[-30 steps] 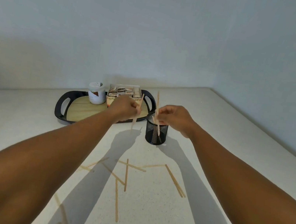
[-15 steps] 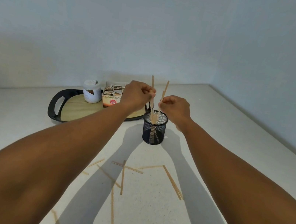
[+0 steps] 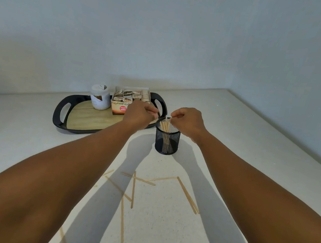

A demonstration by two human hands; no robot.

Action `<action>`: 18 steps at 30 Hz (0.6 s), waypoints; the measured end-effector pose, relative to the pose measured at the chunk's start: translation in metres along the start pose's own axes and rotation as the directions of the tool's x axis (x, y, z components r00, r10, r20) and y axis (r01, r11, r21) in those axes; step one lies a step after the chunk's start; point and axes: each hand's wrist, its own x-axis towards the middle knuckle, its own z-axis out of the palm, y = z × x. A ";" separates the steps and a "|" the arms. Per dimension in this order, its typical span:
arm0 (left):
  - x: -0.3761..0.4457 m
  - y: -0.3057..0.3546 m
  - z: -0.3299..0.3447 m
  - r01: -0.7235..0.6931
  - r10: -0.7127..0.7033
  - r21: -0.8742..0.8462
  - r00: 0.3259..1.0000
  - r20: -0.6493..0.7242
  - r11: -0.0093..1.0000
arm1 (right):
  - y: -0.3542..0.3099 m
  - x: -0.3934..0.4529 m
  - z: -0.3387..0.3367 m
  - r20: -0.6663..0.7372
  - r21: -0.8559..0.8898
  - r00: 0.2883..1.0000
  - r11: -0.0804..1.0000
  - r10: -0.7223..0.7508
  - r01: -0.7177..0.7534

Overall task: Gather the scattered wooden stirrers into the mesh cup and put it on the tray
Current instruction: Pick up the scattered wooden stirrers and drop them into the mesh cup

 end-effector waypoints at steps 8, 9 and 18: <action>-0.026 -0.018 -0.006 0.060 -0.074 0.160 0.994 0.080 0.985 | -0.006 -0.020 0.013 0.133 -0.067 0.988 0.994 -0.074 0.083; -0.029 -0.018 -0.007 0.084 -0.108 0.210 0.989 0.105 0.974 | -0.006 -0.024 0.014 0.158 -0.075 0.985 0.993 -0.074 0.087; -0.066 -0.020 -0.015 0.239 -0.557 0.664 0.766 0.319 0.709 | -0.007 -0.052 0.013 0.484 -0.553 0.869 0.805 0.102 0.214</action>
